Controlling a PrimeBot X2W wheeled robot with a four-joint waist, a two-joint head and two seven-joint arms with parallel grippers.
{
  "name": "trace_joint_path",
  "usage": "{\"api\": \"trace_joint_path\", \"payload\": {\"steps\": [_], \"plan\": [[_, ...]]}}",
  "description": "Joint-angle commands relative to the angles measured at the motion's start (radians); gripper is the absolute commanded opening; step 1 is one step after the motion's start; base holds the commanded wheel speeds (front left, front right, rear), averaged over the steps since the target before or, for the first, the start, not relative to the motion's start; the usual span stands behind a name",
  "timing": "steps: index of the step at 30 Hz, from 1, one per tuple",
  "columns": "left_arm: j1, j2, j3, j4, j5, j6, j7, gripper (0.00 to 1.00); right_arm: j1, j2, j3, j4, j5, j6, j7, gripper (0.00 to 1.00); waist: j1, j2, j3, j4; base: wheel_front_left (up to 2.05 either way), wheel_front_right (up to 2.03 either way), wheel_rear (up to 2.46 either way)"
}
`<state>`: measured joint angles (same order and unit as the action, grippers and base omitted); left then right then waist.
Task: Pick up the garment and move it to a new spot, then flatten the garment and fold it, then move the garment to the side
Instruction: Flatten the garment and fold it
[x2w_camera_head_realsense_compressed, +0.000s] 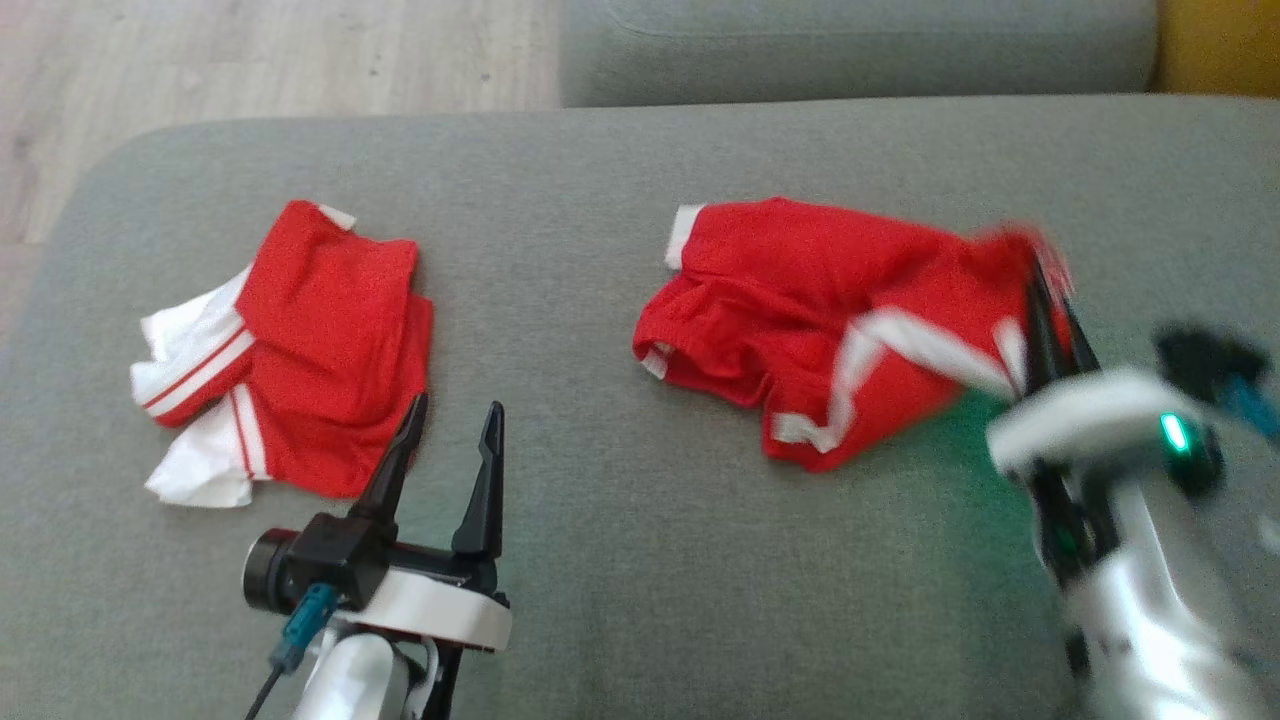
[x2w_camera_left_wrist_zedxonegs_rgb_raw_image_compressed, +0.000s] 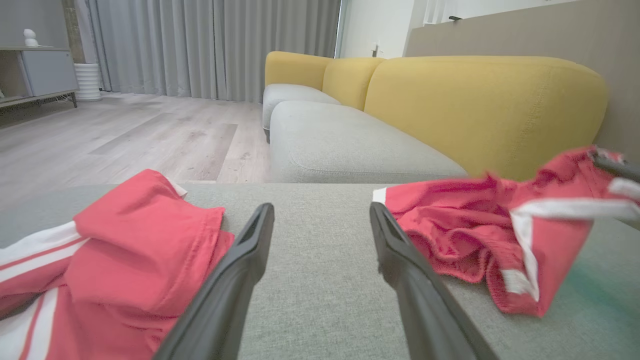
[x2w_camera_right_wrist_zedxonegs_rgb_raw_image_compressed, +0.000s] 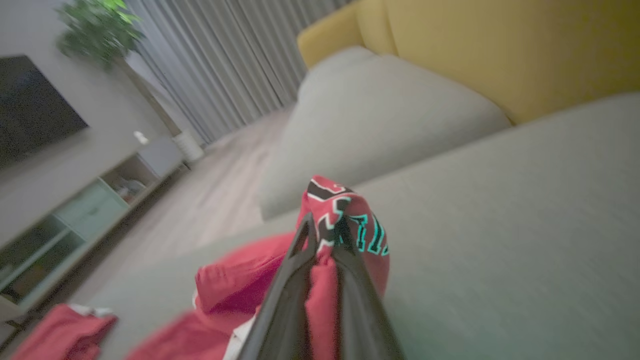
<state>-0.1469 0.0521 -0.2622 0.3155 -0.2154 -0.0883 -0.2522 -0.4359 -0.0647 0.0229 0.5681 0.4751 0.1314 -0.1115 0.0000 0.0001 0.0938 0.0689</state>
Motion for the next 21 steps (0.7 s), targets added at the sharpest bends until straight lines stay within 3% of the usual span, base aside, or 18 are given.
{"api": "trace_joint_path", "payload": {"steps": [1, 2, 6, 9, 12, 21], "plan": [[-0.033, 0.001, 0.033, -0.036, 0.010, 0.000, -0.010, 1.00, -0.010, 0.005, -0.009, -0.025, -0.028, -0.001, 0.007, 0.84, 0.0000, -0.0001, 0.013, -0.016, 0.00, 0.00, 0.00], [-0.036, 0.002, 0.033, -0.036, 0.012, -0.001, -0.010, 1.00, 0.018, 0.005, -0.055, -0.008, -0.052, -0.001, 0.022, 1.00, 0.0000, -0.0001, 0.017, -0.023, 0.00, 0.00, 0.00], [-0.047, 0.004, 0.033, -0.033, 0.021, -0.006, -0.010, 1.00, 0.075, 0.006, -0.194, 0.022, -0.211, -0.001, 0.041, 1.00, 0.0000, -0.0001, 0.025, -0.045, 0.00, 0.00, 0.00], [-0.053, 0.004, 0.033, -0.031, 0.023, -0.008, -0.010, 1.00, 0.078, 0.013, -0.237, -0.017, -0.262, -0.001, 0.014, 1.00, 0.0000, -0.0001, 0.024, -0.058, 0.00, 0.00, 0.00], [-0.056, 0.003, 0.028, -0.027, 0.023, -0.011, -0.010, 1.00, 0.085, 0.014, -0.201, -0.071, -0.284, -0.001, -0.047, 1.00, 0.0000, -0.0001, 0.015, -0.062, 0.00, 0.00, 0.00], [-0.051, 0.000, 0.025, -0.039, 0.010, -0.007, -0.010, 1.00, 0.196, 0.014, 0.069, -0.271, -0.279, -0.001, -0.139, 1.00, 0.0000, -0.0001, -0.004, -0.052, 0.00, 0.00, 0.00]]}}
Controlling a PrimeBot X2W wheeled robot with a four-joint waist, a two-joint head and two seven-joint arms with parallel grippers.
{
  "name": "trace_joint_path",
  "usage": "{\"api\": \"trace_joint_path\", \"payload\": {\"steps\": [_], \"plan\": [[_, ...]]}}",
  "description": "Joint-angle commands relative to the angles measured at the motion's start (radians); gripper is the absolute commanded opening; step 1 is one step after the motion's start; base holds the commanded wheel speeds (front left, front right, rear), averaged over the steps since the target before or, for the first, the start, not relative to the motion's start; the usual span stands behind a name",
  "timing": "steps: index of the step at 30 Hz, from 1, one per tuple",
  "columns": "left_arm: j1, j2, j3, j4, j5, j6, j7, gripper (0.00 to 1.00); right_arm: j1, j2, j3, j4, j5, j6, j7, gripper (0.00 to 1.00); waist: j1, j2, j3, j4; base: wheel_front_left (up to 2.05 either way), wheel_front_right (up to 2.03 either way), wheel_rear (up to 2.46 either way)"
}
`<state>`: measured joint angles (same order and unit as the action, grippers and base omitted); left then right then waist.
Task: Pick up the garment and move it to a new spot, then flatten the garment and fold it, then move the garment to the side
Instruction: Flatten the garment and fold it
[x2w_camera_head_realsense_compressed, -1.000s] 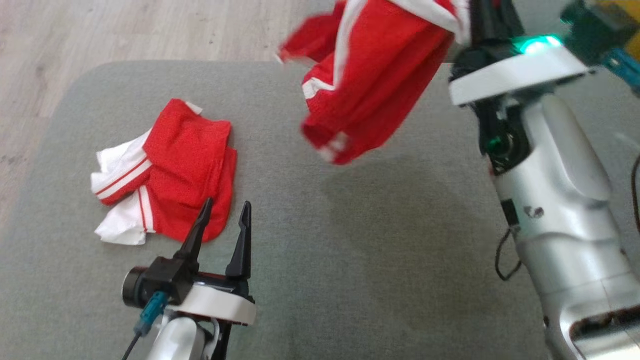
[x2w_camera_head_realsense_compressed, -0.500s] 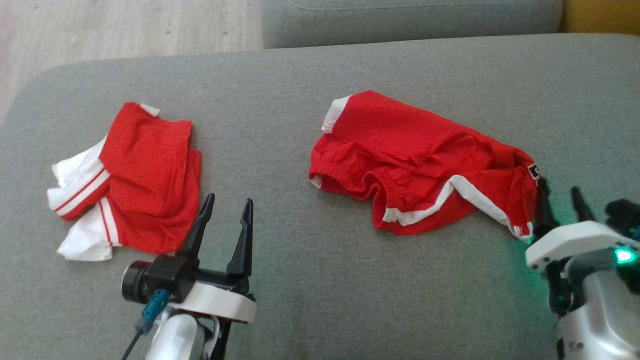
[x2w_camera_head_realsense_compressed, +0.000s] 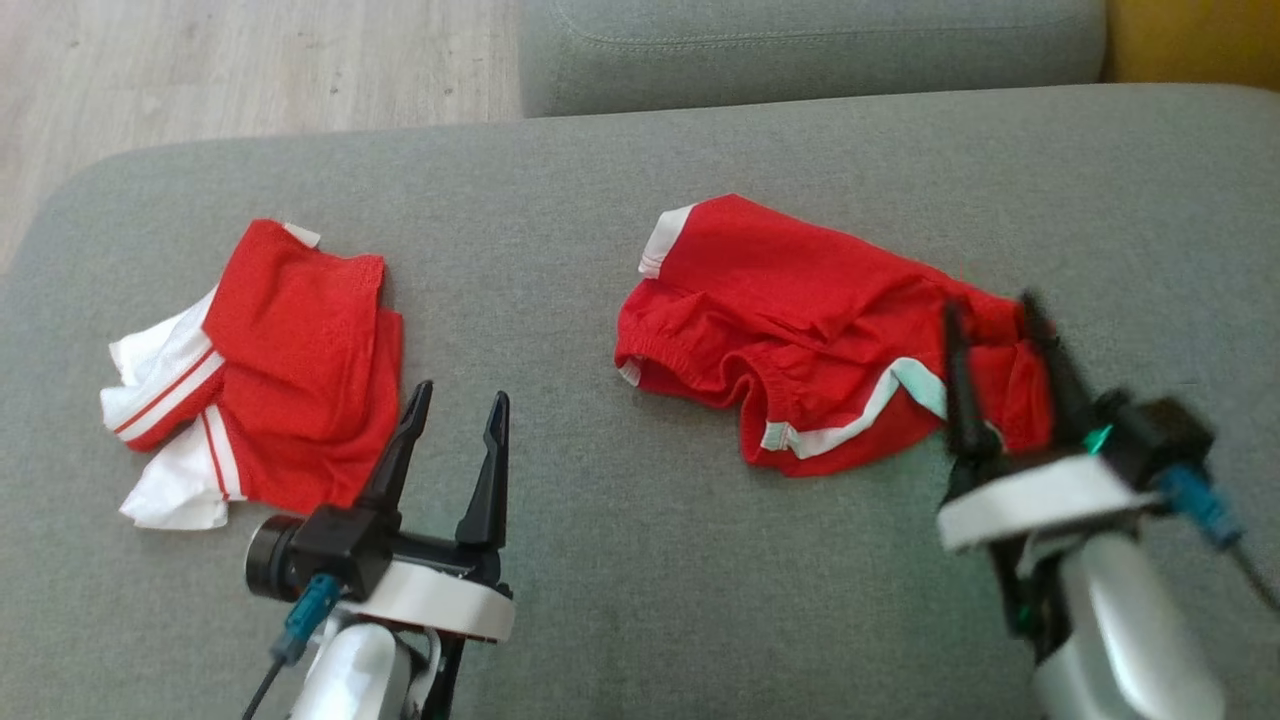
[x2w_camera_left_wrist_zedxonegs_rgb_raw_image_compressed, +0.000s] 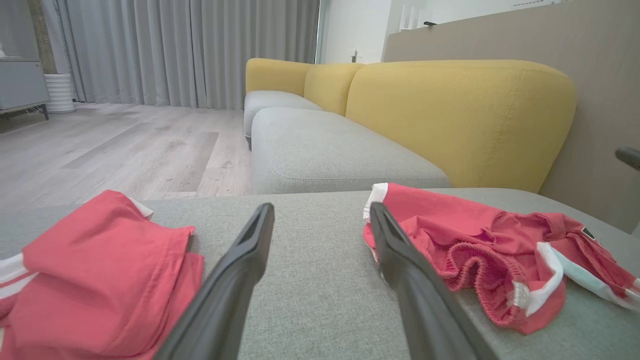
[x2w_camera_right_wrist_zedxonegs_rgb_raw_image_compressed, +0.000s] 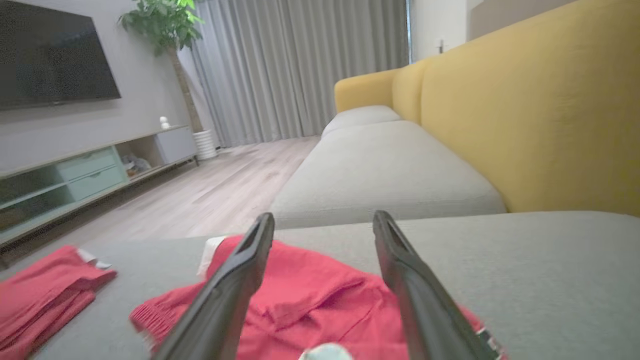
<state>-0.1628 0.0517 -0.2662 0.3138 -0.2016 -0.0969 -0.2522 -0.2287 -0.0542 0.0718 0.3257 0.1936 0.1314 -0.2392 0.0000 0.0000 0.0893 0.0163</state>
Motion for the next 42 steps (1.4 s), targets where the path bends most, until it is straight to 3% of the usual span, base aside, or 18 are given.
{"api": "trace_joint_path", "payload": {"steps": [1, 7, 13, 20, 28, 38, 39, 40, 41, 42], "plan": [[-0.034, 0.000, 0.030, -0.039, -0.005, 0.002, -0.010, 1.00, 0.004, 0.004, 0.037, -0.039, 0.002, -0.001, -0.014, 1.00, 0.0000, 0.0000, 0.000, 0.003, 0.00, 0.00, 0.00], [-0.034, 0.000, 0.027, -0.043, -0.006, 0.002, -0.010, 1.00, 0.031, 0.004, 0.075, -0.061, -0.001, -0.001, -0.020, 1.00, 0.0000, 0.0000, 0.019, 0.024, 0.00, 0.00, 0.00], [-0.055, -0.001, 0.019, -0.043, -0.005, 0.001, -0.010, 1.00, -0.038, 0.004, 0.081, -0.037, -0.076, -0.001, 0.001, 1.00, 0.0000, 0.0000, 0.060, 0.062, 0.00, 0.00, 0.00], [-0.081, -0.001, 0.007, -0.039, -0.012, -0.001, -0.010, 1.00, -0.166, -0.001, 0.117, 0.062, -0.175, -0.001, 0.097, 1.00, 0.0000, 0.0000, 0.110, 0.110, 0.00, 0.00, 0.00], [-0.100, -0.001, -0.021, -0.034, -0.040, 0.010, -0.010, 1.00, -0.282, -0.060, 0.170, 0.261, -0.250, -0.001, 0.200, 1.00, 0.0000, 0.0000, 0.136, 0.160, 0.00, 0.00, 0.00], [-0.103, -0.001, -0.029, -0.027, -0.039, 0.020, -0.010, 1.00, -0.313, -0.042, 0.071, 0.387, -0.316, -0.001, 0.190, 1.00, 0.0000, 0.0000, 0.147, 0.160, 0.00, 0.00, 0.00], [-0.104, -0.001, -0.029, -0.026, -0.037, 0.020, -0.010, 1.00, -0.316, -0.037, 0.067, 0.395, -0.320, -0.001, 0.186, 0.90, 0.0000, 0.0000, 0.147, 0.157, 0.00, 0.00, 0.00], [-0.106, -0.001, -0.028, -0.026, -0.036, 0.021, -0.010, 1.00, -0.319, -0.034, 0.063, 0.403, -0.323, -0.001, 0.182, 0.25, 0.0000, 0.0000, 0.148, 0.154, 0.00, 0.00, 0.00], [-0.107, -0.001, -0.028, -0.025, -0.034, 0.020, -0.010, 1.00, -0.324, -0.030, 0.060, 0.407, -0.324, -0.001, 0.174, 0.00, 0.0000, 0.0000, 0.148, 0.151, 0.00, 0.00, 0.00], [-0.108, -0.001, -0.027, -0.025, -0.033, 0.020, -0.010, 1.00, -0.329, -0.027, 0.056, 0.409, -0.325, -0.001, 0.165, 0.00, 0.0000, 0.0000, 0.147, 0.148, 0.00, 0.00, 0.00]]}}
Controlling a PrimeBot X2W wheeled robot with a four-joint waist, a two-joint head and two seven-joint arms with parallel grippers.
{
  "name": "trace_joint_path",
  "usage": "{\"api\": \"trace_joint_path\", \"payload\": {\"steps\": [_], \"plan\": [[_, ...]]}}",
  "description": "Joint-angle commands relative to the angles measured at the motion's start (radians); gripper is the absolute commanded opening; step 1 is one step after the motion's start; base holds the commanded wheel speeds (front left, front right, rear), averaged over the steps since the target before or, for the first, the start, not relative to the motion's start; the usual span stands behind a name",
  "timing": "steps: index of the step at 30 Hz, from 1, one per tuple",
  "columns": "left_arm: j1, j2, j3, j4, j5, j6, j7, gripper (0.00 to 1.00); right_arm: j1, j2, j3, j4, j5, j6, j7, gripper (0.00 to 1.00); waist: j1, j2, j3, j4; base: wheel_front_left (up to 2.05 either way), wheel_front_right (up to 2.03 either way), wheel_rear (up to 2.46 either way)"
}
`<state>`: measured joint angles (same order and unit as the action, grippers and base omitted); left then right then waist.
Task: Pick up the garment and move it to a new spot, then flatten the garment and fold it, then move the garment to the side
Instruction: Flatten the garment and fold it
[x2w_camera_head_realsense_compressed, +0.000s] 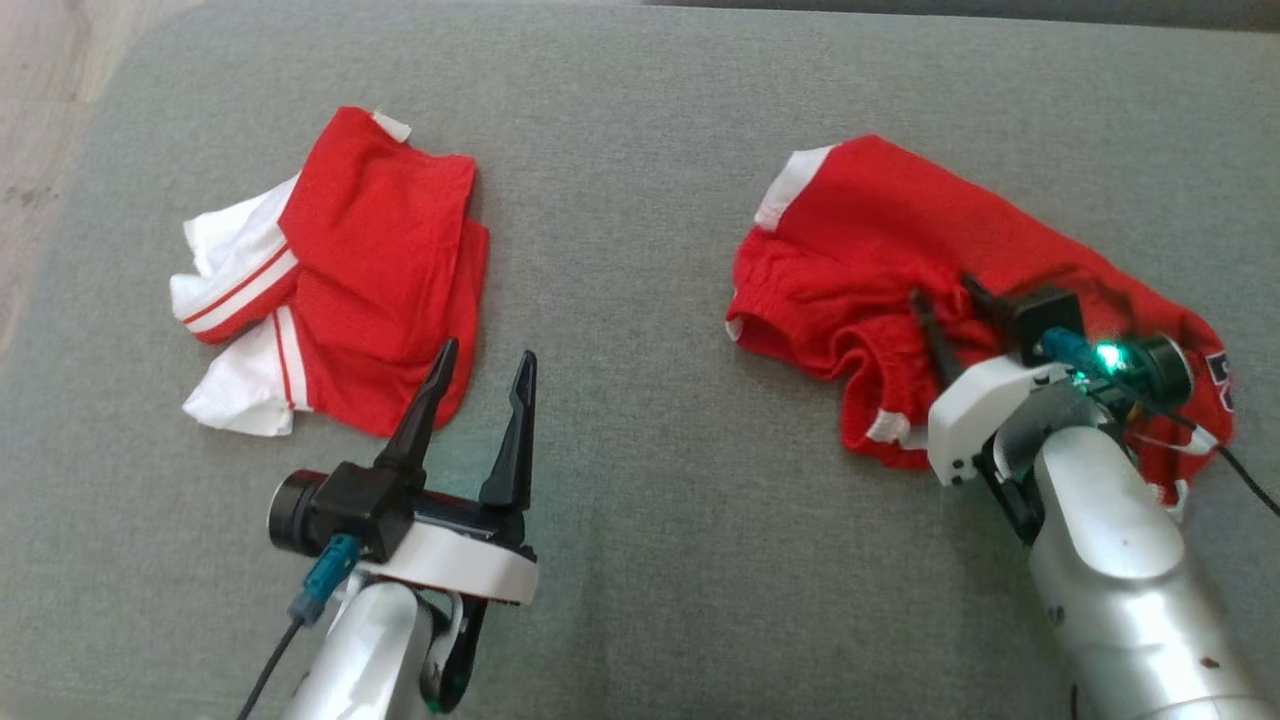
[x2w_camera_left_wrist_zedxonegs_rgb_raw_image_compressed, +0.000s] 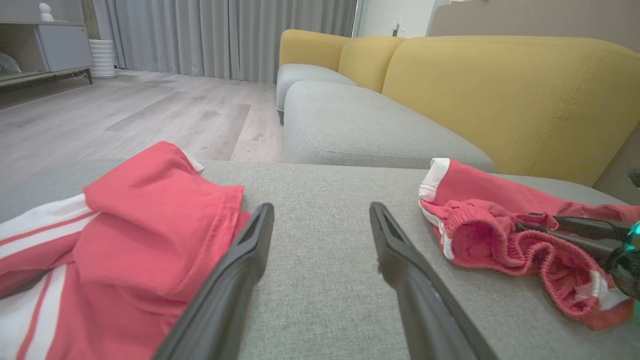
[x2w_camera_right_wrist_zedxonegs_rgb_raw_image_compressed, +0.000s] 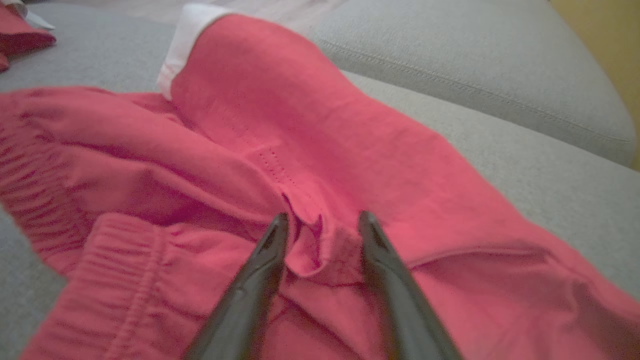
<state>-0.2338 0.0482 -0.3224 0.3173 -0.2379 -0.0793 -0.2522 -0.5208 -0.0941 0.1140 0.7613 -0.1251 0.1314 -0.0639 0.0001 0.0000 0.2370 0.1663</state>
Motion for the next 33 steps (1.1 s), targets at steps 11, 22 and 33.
{"api": "trace_joint_path", "payload": {"steps": [11, 22, 33], "plan": [[-0.033, 0.002, 0.033, -0.020, 0.009, 0.000, -0.010, 1.00, -0.167, 0.038, -0.080, -0.057, 0.175, -0.001, -0.017, 0.00, -0.0001, 0.0000, -0.014, -0.026, 0.00, 0.00, 0.00], [-0.034, 0.002, 0.020, -0.024, -0.001, 0.003, -0.010, 1.00, -0.285, -0.047, -0.347, 0.048, 0.210, -0.001, 0.067, 0.00, -0.0001, 0.0000, -0.009, 0.020, 0.00, 0.00, 0.00], [-0.026, 0.002, 0.028, -0.023, 0.000, 0.006, -0.010, 1.00, -0.328, -0.066, -0.517, 0.141, 0.063, -0.001, 0.000, 1.00, -0.0001, 0.0000, -0.023, 0.007, 0.00, 0.00, 0.00]]}}
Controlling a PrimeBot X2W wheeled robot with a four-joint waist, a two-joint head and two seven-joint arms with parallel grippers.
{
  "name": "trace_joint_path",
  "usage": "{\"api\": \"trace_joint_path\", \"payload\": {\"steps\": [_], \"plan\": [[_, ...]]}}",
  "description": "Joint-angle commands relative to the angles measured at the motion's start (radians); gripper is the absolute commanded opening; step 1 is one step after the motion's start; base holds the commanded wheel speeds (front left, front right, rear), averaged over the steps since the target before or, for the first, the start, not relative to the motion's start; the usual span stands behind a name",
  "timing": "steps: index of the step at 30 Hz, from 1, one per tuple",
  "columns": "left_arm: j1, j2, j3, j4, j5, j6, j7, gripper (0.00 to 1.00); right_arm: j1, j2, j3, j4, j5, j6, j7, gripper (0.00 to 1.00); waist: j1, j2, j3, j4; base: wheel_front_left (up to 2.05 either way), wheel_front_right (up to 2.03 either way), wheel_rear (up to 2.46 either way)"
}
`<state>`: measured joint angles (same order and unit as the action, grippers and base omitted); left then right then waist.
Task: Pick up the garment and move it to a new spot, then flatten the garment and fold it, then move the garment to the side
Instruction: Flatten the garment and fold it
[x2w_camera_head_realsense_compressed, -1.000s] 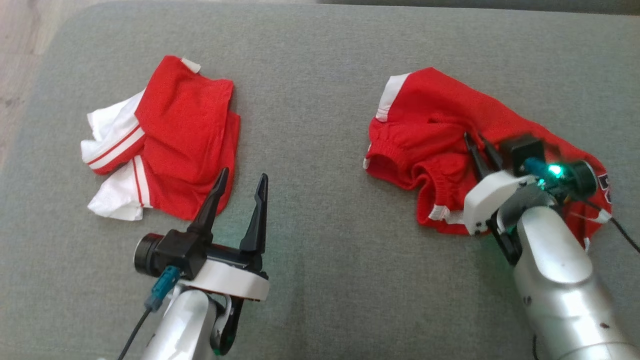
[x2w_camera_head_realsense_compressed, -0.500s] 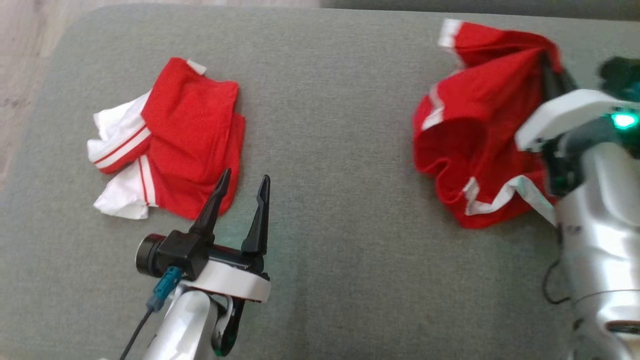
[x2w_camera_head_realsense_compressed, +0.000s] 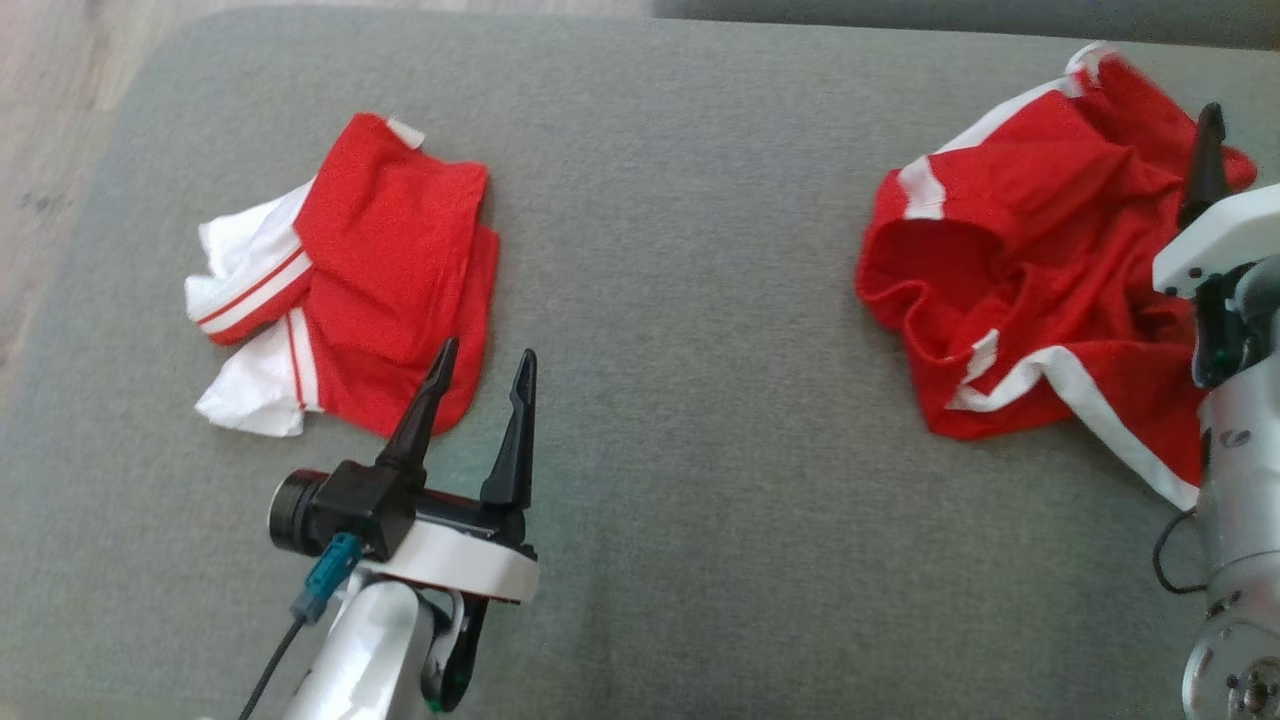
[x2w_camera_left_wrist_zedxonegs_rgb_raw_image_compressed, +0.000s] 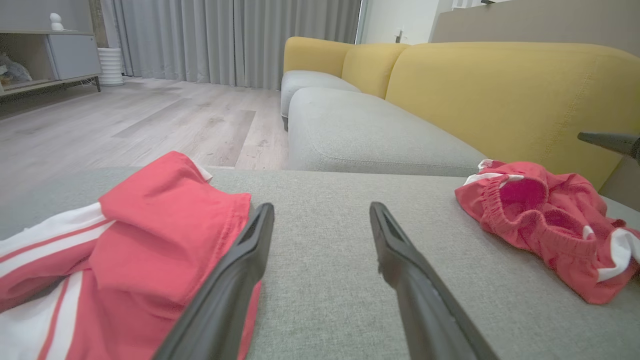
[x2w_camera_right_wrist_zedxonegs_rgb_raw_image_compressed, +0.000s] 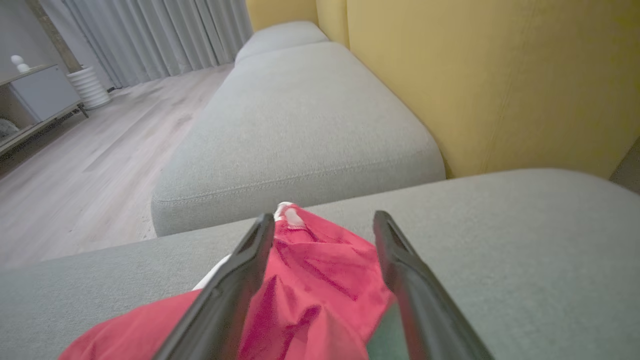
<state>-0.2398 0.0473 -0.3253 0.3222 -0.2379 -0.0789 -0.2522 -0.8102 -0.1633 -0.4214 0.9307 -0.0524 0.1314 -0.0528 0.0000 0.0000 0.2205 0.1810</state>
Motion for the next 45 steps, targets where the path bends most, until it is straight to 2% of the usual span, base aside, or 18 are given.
{"api": "trace_joint_path", "payload": {"steps": [1, 5, 11, 18, 21, 25, 33, 38, 45], "plan": [[-0.018, 0.003, 0.031, -0.028, 0.001, 0.006, -0.010, 1.00, -0.036, 0.005, 0.020, -0.032, -0.026, -0.001, -0.029, 1.00, 0.0000, 0.0000, -0.011, -0.015, 0.00, 0.00, 0.00], [-0.010, 0.003, 0.038, -0.029, 0.005, 0.006, -0.010, 1.00, -0.013, 0.031, 0.045, -0.048, -0.049, -0.001, -0.089, 1.00, 0.0000, 0.0000, -0.041, -0.052, 0.00, 0.00, 0.00], [0.006, 0.003, 0.048, -0.039, 0.008, 0.006, -0.010, 1.00, 0.078, 0.081, 0.126, -0.139, 0.024, -0.001, -0.172, 1.00, 0.0000, 0.0000, -0.088, -0.108, 0.00, 0.00, 0.00], [0.031, 0.003, 0.056, -0.046, 0.003, 0.010, -0.010, 1.00, 0.317, 0.111, 0.259, -0.355, 0.163, -0.001, -0.201, 1.00, 0.0000, 0.0000, -0.128, -0.148, 0.00, 0.00, 0.00], [0.037, 0.003, 0.057, -0.048, 0.003, 0.011, -0.010, 1.00, 0.469, 0.113, 0.374, -0.453, 0.293, -0.001, -0.204, 1.00, 0.0000, 0.0000, -0.132, -0.154, 0.00, 0.00, 0.00], [0.039, 0.003, 0.058, -0.049, 0.006, 0.008, -0.010, 1.00, 0.566, 0.113, 0.431, -0.498, 0.379, -0.001, -0.205, 1.00, 0.0000, 0.0000, -0.125, -0.155, 0.00, 0.00, 0.00], [0.027, 0.003, 0.057, -0.046, 0.015, 0.002, -0.010, 1.00, 0.556, 0.113, 0.488, -0.521, 0.390, -0.001, -0.176, 1.00, 0.0000, 0.0000, -0.095, -0.141, 0.00, 0.00, 0.00], [0.014, 0.003, 0.049, -0.040, 0.010, 0.000, -0.010, 1.00, 0.518, 0.113, 0.551, -0.517, 0.403, -0.001, -0.120, 1.00, 0.0000, 0.0000, -0.076, -0.114, 0.00, 0.00, 0.00], [0.005, 0.003, 0.035, -0.031, 0.001, 0.004, -0.010, 1.00, 0.464, 0.113, 0.584, -0.419, 0.445, -0.001, -0.042, 1.00, 0.0000, 0.0000, -0.065, -0.072, 0.00, 0.00, 0.00]]}}
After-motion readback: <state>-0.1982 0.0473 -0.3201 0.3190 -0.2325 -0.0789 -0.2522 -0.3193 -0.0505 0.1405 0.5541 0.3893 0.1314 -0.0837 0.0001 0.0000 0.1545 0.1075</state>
